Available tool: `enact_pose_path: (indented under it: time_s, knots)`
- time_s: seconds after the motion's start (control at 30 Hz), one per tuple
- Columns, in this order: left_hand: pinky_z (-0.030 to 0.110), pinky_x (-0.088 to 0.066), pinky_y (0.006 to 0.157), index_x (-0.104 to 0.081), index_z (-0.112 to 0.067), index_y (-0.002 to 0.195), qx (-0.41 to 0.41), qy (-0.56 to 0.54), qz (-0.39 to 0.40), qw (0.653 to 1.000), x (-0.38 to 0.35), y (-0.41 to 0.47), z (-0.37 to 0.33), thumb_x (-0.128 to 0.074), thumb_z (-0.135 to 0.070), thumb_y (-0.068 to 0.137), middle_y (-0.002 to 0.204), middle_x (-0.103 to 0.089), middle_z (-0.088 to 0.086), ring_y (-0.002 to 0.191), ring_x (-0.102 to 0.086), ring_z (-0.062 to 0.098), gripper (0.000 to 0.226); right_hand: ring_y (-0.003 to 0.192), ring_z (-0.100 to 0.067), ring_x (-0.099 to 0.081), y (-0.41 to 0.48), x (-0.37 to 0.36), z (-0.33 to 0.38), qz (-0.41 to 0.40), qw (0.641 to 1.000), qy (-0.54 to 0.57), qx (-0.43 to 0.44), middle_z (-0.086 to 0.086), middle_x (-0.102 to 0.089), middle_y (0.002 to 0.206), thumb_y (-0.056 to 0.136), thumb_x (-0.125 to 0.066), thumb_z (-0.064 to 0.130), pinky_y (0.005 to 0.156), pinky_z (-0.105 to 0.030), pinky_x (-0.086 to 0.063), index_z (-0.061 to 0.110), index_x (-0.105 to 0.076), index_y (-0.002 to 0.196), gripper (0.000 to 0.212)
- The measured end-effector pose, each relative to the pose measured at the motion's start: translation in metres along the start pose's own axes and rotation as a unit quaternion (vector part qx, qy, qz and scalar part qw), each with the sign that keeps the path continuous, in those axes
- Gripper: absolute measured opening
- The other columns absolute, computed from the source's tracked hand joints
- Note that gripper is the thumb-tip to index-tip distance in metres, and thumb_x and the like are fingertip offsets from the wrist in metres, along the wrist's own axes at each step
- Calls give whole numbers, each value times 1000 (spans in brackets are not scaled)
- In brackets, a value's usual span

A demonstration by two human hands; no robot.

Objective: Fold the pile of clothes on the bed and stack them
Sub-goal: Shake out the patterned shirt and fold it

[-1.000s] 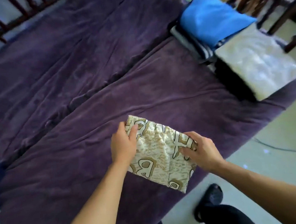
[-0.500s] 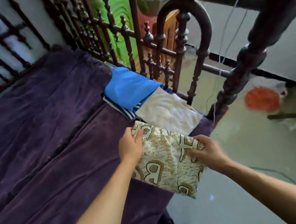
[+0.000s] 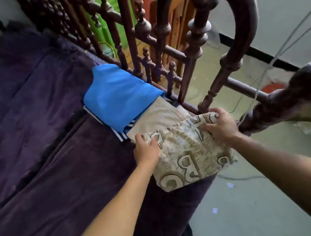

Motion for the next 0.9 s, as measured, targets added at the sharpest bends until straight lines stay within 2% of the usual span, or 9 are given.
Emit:
enact_pose_path:
  time_s: [0.13,0.23,0.33,0.4,0.47,0.53,0.57,0.63,0.9]
  knots:
    - [31,-47,67,-47,-19,103,131,-57,12,990,-30,-24,52,-58,-30,90,103,-61,5,83,-56,18,20,103,-26,-63,42,-31,15,56,989,-122,62,-6,-64,121,80,-74,25,87,-35,-52,31,-49,131,58]
    - [36,-52,75,-44,-20,113,149,34,25,988,-31,-28,61,-60,-36,87,107,-56,-1,99,-59,28,34,101,-30,-64,45,-51,25,80,969,-191,135,-8,-64,125,86,-66,24,84,-41,-55,36,-43,136,57]
    - [37,-46,82,-49,-19,125,-63,196,-50,977,-18,-24,47,-67,-29,83,127,-49,5,114,-51,28,47,125,-29,-50,34,-51,26,12,927,-253,276,-8,-52,141,91,-59,25,99,-45,-43,26,-40,142,54]
    - [42,-47,91,-59,-16,120,-282,271,-83,916,-21,-28,29,-67,-25,82,132,-51,14,119,-51,34,39,142,-28,-30,19,-52,17,-21,874,-297,383,-8,-37,152,95,-51,32,113,-50,-27,23,-39,144,51]
    - [48,-41,102,-61,-19,120,-379,313,-40,870,-36,-32,28,-55,-33,88,144,-44,17,133,-41,37,35,147,-29,-19,5,-60,-2,10,835,-316,450,-10,-28,157,96,-46,43,115,-55,-21,25,-39,145,53]
    - [53,-23,113,-41,-29,141,-338,375,64,861,-53,-29,41,-33,-48,96,159,-15,14,146,-13,35,49,148,-29,-13,4,-70,-26,58,823,-354,440,-11,-22,159,96,-39,53,114,-57,-20,29,-34,148,57]
    - [53,-10,118,-17,-36,150,-316,403,98,853,-61,-24,53,-22,-54,97,160,5,11,147,5,33,56,149,-28,-7,10,-76,-37,79,822,-382,414,-10,-15,161,97,-32,59,116,-56,-16,32,-26,151,60]
    - [49,11,117,25,-43,144,-287,434,123,845,-75,-13,71,-10,-59,96,153,34,6,142,29,29,61,149,-22,10,28,-87,-54,105,822,-425,363,-3,1,163,96,-16,68,118,-53,-4,40,-3,153,65]
    - [51,20,113,36,-40,138,-249,495,85,828,-110,2,83,-14,-57,99,149,40,9,136,39,30,66,149,-21,12,58,-110,-91,138,819,-435,350,1,10,162,94,-7,69,118,-54,-13,39,11,151,67]
Point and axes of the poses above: each hand's wrist, its own y-axis towards the middle knuckle, its own x-axis out of the back of the hand, z = x × y, the point moved 3 cm from there along y, towards the middle knuckle
